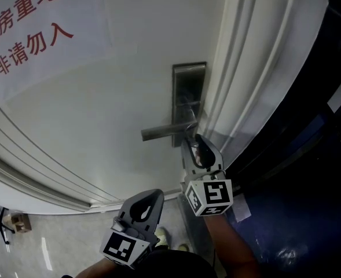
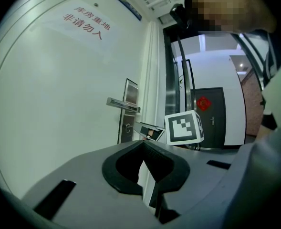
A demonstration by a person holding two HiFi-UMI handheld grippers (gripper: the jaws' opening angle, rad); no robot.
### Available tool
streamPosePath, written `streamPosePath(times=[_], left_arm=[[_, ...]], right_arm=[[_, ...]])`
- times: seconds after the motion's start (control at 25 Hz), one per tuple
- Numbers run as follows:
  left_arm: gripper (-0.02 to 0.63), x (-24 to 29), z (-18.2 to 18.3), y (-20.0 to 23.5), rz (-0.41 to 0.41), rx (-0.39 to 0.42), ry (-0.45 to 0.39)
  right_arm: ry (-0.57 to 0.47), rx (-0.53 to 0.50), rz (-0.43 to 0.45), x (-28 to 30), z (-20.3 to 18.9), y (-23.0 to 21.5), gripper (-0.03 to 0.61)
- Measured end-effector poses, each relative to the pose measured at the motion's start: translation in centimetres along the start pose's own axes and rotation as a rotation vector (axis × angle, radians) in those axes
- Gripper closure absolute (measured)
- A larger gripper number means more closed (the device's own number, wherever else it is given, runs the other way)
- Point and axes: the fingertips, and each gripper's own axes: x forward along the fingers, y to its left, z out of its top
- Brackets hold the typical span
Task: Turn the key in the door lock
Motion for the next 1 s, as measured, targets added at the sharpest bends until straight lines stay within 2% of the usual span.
streamPosePath(times=[0.32,0.52,0.64,0.84,1.0], left_arm=[[0.611,-0.1,0.0,0.4,0.012,0.0,0.0],[0.611,-0.1,-0.1,0.6,0.017,-0.006,0.004],[0.611,0.1,-0.1,0.6,0.013,-0.006,0.002],[0.611,0.3,-0.2,0.5,0.01,-0.006,0.003],[0.611,0.3,-0.2,0.5,0.006,-0.005,0.006]], right_arm=[[0.004,0.009,-0.008,0.6,-0.5,-0.3,0.442],[0.007,-0.047,-0.02,0.8,-0.8,-0.3,0.442],[0.029,-0.072,-0.027,0.8,-1.3,-0.3,0.442],[0.062,-0.056,-0.026,0.8,-2.4,-0.5,0.442],[0.07,-0.134,-0.031,0.9,-2.1,-0.3,0.442]])
